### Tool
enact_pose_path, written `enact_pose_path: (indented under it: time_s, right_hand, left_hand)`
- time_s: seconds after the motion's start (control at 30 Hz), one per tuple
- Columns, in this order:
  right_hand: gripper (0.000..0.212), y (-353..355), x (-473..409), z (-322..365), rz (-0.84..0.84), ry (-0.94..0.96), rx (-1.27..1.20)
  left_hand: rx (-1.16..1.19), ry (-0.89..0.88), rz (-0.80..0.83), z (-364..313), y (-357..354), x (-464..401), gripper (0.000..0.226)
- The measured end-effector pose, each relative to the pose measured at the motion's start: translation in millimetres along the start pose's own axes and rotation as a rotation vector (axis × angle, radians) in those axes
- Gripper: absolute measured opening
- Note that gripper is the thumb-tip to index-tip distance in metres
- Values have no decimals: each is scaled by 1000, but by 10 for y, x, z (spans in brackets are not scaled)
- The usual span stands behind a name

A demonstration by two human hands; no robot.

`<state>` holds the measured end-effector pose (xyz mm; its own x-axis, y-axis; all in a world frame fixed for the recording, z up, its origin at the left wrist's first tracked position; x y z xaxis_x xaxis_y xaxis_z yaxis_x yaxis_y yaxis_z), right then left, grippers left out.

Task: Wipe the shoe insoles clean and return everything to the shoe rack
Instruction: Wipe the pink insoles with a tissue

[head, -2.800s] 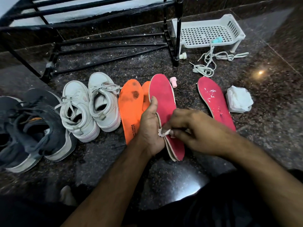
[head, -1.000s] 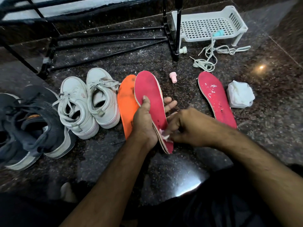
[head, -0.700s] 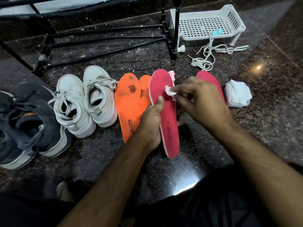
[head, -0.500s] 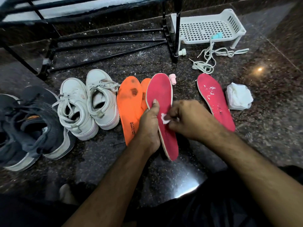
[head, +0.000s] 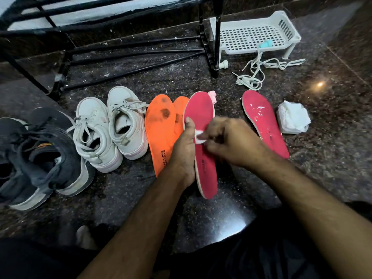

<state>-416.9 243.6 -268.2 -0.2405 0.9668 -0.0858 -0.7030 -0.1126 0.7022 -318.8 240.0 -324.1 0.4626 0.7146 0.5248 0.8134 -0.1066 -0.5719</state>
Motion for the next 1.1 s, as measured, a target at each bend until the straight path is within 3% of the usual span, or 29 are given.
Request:
enact_pose_path:
  time_s: [0.1,0.13,0.2,0.3,0.37,0.4,0.53,0.73,0.8,0.9,0.97,1.03,1.1]
  right_hand:
    - [22,-66,140,94,375,37,-68]
    - [23,-36,193,83,418,28,-103]
    - [14,71,219,47,316,-17,-231]
    - [13,227,106,-52,-97,-127,-441]
    - [18,257,27,-90,-264,-117,-275]
    - [20,222,0,-59,-246,-82,-147]
    - [26,-14,13,86,32,18,-32]
    - [24,-101,319,131,488,26,-113]
    - [24,2,311,93,410,-10,-175]
    - [24,247,166,-26,2,-91,-281]
    - [22,365,111,-84,-252,-107,-182]
    - [20,380,75,-107,-342,-96,-6]
    - [21,313,34,-115,-296,-97,113]
  left_hand:
    - [-21,16,-15,-42,91,-18,83]
    - [-45,20,-10,-46,90,-33,83]
    - [-44,34,23,-34,51,-47,81]
    - [-71,37,38,-6,-26,-24,66]
    - [-101,26,48,-10,-77,12,56]
    - [-77,27,41,1,-68,3,58]
    - [45,38,-18,-62,55,-22,73]
    - [-94,68,-31,-153,95,-21,84]
    - [-84,61,-43,-147,84,-16,81]
    - [-63,19,-45,-153,78,-5,67]
    - [-112,-17,-43,-144,73,-8,60]
    - [-152,-19,-16,-111,53,-24,59]
    - [-154,-9,-21,-86,24,-23,57]
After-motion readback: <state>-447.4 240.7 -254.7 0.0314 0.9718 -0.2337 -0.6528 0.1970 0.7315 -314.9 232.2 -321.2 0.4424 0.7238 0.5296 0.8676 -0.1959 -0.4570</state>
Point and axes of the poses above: each hand's wrist, its own x-axis away from the middle knuckle, its own y-axis out of the back of the hand, z = x × y, the point moved 5 cm from there along -x, towards the middle knuckle, and after that the axes turned 4 degrees about -x, right-handed, at the moved point
